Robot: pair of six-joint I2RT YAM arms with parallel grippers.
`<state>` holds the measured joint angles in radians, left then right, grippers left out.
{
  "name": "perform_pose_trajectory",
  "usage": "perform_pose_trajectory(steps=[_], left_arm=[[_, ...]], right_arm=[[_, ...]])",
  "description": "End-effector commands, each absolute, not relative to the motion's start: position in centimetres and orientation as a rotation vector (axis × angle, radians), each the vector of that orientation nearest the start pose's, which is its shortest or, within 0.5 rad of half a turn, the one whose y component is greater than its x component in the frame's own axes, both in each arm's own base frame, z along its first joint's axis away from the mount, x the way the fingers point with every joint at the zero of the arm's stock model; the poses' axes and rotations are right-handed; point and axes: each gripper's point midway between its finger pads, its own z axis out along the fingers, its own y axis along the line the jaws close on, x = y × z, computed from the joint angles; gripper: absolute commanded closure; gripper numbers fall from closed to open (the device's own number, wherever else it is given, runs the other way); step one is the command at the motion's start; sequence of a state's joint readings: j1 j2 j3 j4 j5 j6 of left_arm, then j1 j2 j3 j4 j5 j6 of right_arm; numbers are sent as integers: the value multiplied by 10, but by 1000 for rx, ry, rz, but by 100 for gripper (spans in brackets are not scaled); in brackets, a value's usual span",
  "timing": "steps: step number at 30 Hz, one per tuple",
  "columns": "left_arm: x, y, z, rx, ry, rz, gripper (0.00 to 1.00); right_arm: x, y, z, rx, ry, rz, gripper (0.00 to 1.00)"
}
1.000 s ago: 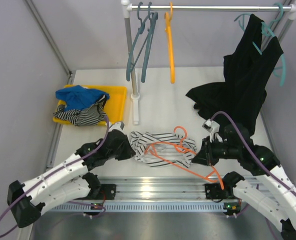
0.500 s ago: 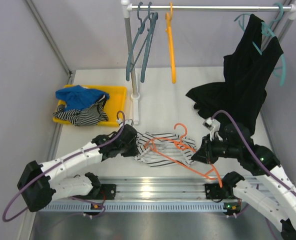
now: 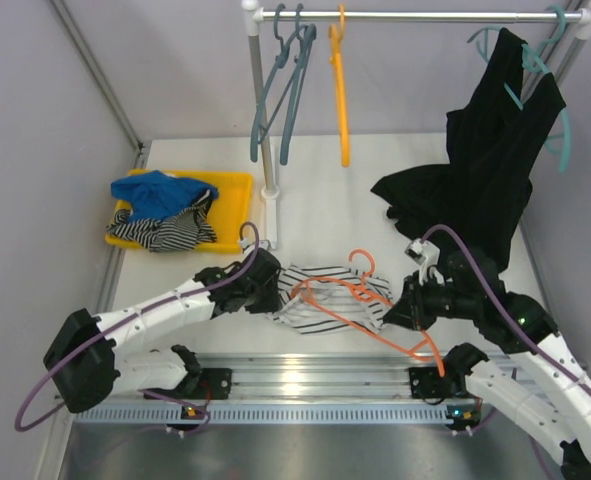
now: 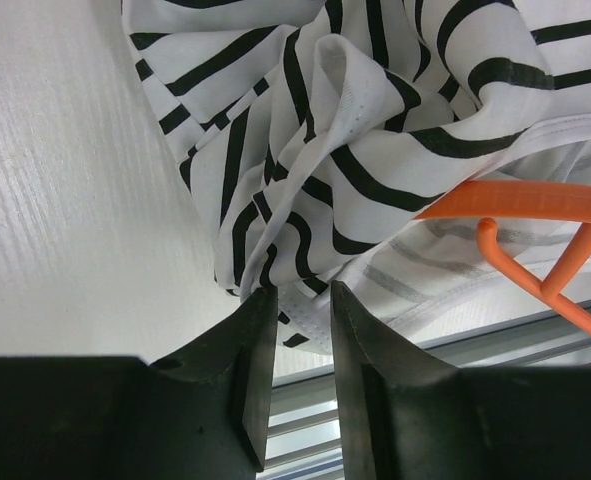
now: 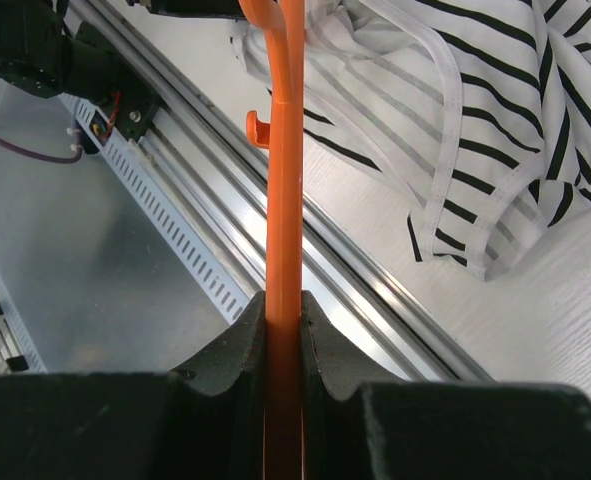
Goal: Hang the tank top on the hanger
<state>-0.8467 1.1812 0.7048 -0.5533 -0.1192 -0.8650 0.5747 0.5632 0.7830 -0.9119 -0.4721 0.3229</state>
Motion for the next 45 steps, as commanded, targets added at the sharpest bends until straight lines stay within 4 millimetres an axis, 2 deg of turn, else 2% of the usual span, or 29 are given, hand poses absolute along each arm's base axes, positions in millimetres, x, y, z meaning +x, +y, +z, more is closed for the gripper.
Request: perform_pose_trajectory(steps=[1,6,9,13,19,26,30,38,41,42,45], left_arm=[[175,-216,71,-74,2646,-491,67],[171,-212,59,-75,2675,-458,68],[171,-212,55,-77,2676,-454,73],[170,-214,50,-67,2687,-467,75],[160,-221,48,-24,2707,-553,67],[151,-215,38,0,2745,-538,74],[147,-220,35,20,2770,-566,75],[151,-226,35,37,2754,-583,67],[151,-226,34,40,2753,-579,76],[151,-226,34,40,2752,-580,84],[152,-227,41,34,2739,-594,97]], right_arm=[[98,171,196,-580,2266,989,100],[99,173,193,-575,2271,995,100],[100,173,194,-575,2269,995,100],[99,173,193,-576,2272,997,100],[100,173,190,-571,2284,995,100],[101,173,187,-561,2294,992,100],[101,173,186,-560,2297,989,100],[102,173,185,-558,2304,987,100],[102,173,185,-556,2306,984,100],[102,173,185,-557,2306,982,100],[102,173,186,-557,2309,981,100]])
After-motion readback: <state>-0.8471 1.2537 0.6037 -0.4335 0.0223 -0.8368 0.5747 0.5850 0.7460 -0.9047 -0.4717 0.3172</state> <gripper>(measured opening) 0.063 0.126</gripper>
